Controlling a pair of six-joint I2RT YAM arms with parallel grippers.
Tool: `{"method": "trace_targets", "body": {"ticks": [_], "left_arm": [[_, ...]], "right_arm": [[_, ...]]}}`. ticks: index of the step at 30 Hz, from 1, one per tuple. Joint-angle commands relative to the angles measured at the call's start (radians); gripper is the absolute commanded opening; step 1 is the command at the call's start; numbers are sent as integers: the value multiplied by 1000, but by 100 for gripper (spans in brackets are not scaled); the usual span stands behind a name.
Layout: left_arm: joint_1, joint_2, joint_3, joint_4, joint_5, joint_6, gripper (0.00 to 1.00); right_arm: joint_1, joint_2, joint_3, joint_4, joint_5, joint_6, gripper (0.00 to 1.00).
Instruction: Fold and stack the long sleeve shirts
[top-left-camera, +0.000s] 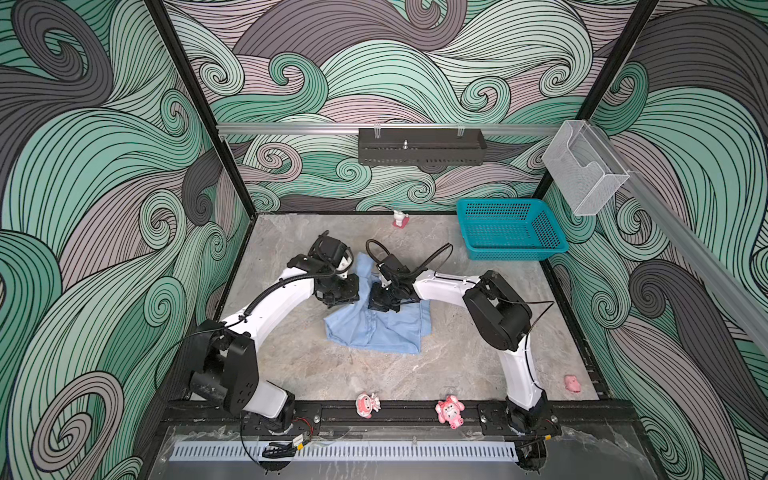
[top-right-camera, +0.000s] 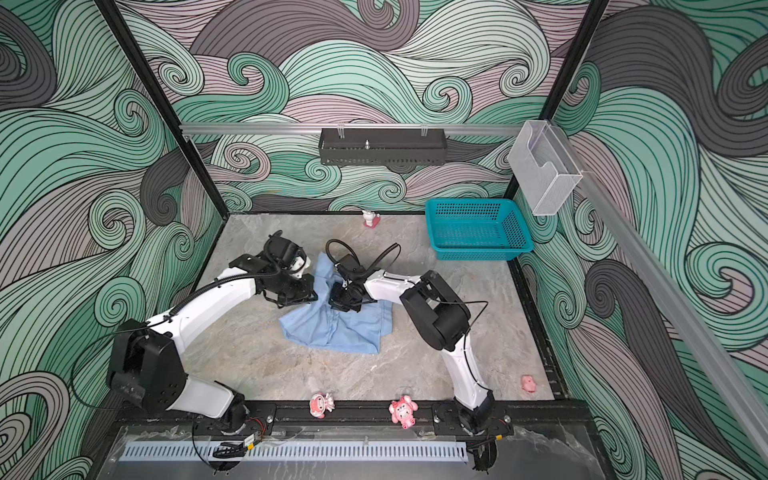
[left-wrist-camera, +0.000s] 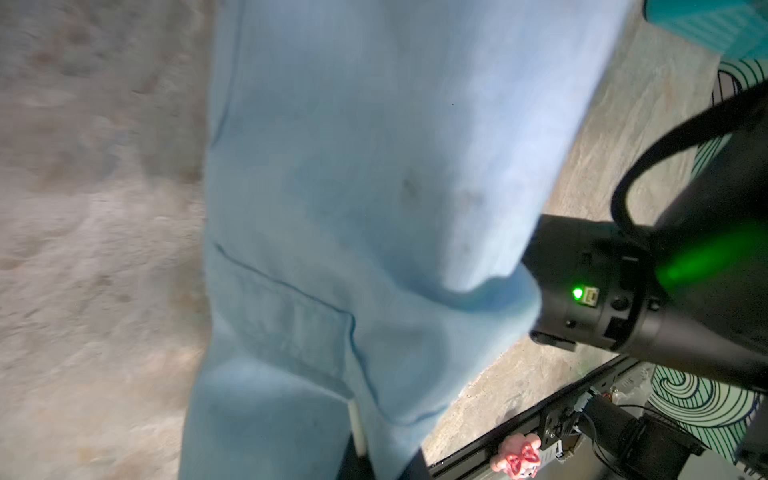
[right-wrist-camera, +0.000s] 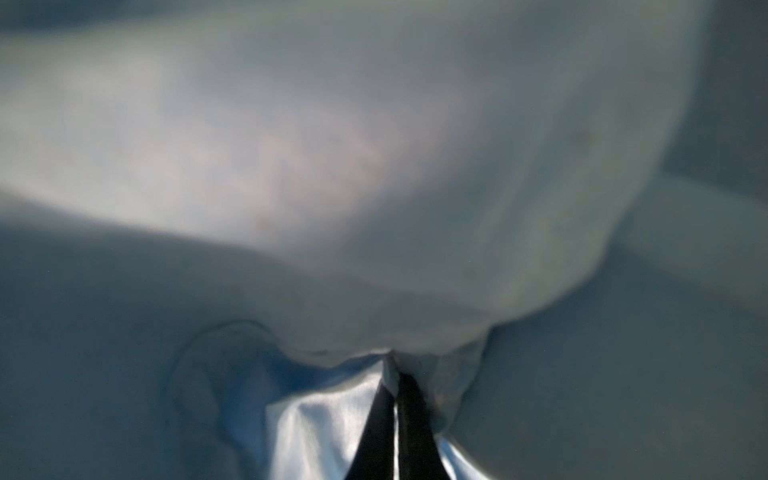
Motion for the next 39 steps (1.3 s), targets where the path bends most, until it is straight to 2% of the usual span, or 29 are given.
{"method": "trace_targets", "body": {"ticks": [1, 6, 9, 11, 15, 19, 23, 26, 29, 34, 39], "left_arm": [[-33, 58, -51, 119, 68, -143, 0], [-39, 136, -102, 276, 112, -219, 0], [-32, 176, -70, 244, 105, -214, 0], [-33, 184, -76, 279, 122, -224, 0], [-33, 224, -65, 261, 129, -222, 0], [-34, 261, -61, 268, 130, -228, 0], [-36, 314, -41, 257, 124, -218, 0], [-34, 345, -29, 235, 118, -208, 0], [-34, 341, -30, 235, 112, -208, 0], [-36, 337, -5, 213, 111, -205, 0], [-38, 313, 21, 184, 103, -206, 0]], "right_arm": [[-9, -16, -66, 88, -3, 59, 7], [-44, -50, -175, 240, -37, 111, 7], [-77, -75, -251, 346, -69, 135, 10], [-92, -103, -271, 354, -81, 111, 14], [-115, -191, -284, 282, -69, 38, 30], [-133, -288, -241, 85, -22, -62, 45], [-158, -385, -204, -113, 38, -142, 51], [-177, -476, -209, -270, 117, -209, 52], [-216, -557, -283, -353, 157, -243, 51], [-296, -616, -451, -325, 136, -253, 46], [-306, -539, -489, -285, 102, -274, 41]]}}
